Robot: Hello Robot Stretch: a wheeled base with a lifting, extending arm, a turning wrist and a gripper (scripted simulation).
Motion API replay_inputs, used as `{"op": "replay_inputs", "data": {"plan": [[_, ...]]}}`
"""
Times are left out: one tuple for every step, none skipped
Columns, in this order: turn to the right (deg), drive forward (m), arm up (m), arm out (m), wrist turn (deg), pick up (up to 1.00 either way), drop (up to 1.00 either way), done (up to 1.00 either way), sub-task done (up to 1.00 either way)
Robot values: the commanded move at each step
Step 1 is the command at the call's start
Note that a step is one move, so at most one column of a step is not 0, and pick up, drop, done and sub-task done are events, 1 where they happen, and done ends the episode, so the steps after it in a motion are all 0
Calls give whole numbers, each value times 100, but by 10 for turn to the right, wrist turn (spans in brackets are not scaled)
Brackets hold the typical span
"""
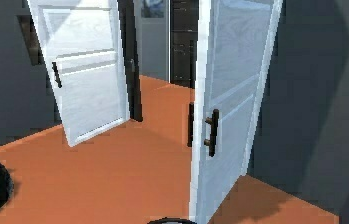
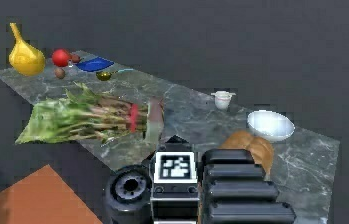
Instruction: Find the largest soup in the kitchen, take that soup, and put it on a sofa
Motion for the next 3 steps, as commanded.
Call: {"op": "replay_inputs", "data": {"plan": [[-450, 0, 0, 0, 0, 0, 0, 0, 0], [-30, 0, 0, 0, 0, 0, 0, 0, 0], [0, 25, 0, 0, 0, 0, 0, 0, 0]]}}
